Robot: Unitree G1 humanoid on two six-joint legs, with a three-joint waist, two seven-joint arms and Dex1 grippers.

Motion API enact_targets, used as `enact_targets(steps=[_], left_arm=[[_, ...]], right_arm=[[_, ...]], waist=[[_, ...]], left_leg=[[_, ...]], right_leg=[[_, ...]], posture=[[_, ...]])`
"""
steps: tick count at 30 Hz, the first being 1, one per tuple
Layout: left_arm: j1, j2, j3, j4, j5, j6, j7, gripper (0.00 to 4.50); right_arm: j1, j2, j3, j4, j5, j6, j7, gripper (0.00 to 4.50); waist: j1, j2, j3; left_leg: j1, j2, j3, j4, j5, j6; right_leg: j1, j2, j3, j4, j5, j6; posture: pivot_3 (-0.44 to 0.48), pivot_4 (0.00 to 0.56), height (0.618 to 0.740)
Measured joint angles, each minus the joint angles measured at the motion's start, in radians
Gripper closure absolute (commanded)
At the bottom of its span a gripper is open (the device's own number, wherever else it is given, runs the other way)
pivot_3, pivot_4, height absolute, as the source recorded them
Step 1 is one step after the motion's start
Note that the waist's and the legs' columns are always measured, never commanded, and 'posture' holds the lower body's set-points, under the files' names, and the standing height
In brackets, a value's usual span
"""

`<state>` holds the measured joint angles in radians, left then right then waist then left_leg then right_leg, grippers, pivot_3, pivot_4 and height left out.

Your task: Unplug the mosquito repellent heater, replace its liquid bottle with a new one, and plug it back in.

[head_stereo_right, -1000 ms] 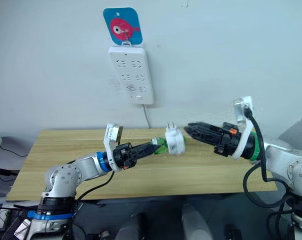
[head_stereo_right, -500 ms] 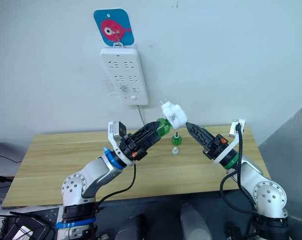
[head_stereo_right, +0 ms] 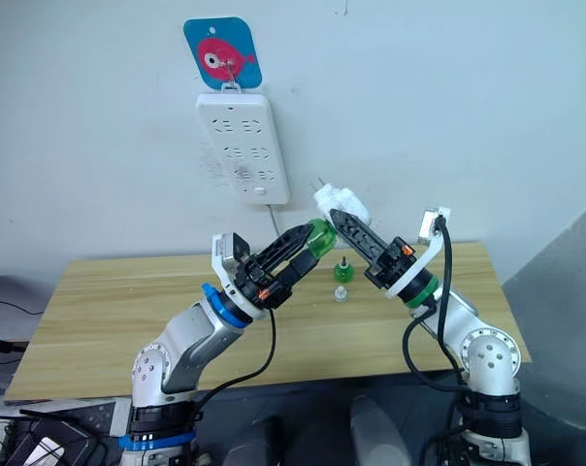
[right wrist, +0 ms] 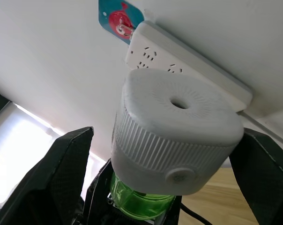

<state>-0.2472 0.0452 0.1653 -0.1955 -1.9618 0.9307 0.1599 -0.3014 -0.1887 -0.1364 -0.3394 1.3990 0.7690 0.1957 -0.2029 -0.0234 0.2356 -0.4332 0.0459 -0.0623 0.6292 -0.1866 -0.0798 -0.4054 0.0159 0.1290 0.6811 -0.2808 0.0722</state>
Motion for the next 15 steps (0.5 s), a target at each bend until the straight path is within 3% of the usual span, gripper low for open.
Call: enact_targets(steps=[8,11,13,15], left_arm=[[0.002,-0.014,0.006,-0.009,-0.002,0.005,0.007,2.22],[0.002,-0.016,0.01,-0.009,-0.003,0.01,0.007,2.22],[0.003,-0.018,0.016,-0.009,-0.004,0.019,0.007,2.22],[0.003,-0.023,0.02,-0.009,-0.005,0.021,0.005,2.22]], right_arm=[[-0.03,0.037,-0.003,0.027,0.008,-0.011,-0.007,0.0],[-0.031,0.043,-0.004,0.038,0.025,-0.015,-0.013,0.59],[-0.032,0.047,-0.007,0.045,0.038,-0.016,-0.02,1.25],[-0.033,0.055,-0.006,0.047,0.048,-0.018,-0.021,1.41]], waist=[[-0.004,0.0,0.0],[-0.004,0.0,0.0],[-0.004,0.0,0.0],[-0.005,0.0,0.0]], left_leg=[[0.0,0.0,0.0,0.0,0.0,0.0],[0.0,0.0,0.0,0.0,0.0,0.0],[0.0,0.0,0.0,0.0,0.0,0.0],[0.0,0.0,0.0,-0.001,0.0,0.0]], right_leg=[[0.0,0.0,0.0,0.0,0.0,0.0],[0.0,0.0,0.0,-0.001,0.0,0.0],[0.0,0.0,0.0,-0.001,0.0,0.0],[0.0,0.0,0.0,-0.001,0.0,0.0]], posture=[[-0.279,0.185,0.74],[-0.279,0.185,0.74],[-0.279,0.185,0.74],[-0.278,0.182,0.74]])
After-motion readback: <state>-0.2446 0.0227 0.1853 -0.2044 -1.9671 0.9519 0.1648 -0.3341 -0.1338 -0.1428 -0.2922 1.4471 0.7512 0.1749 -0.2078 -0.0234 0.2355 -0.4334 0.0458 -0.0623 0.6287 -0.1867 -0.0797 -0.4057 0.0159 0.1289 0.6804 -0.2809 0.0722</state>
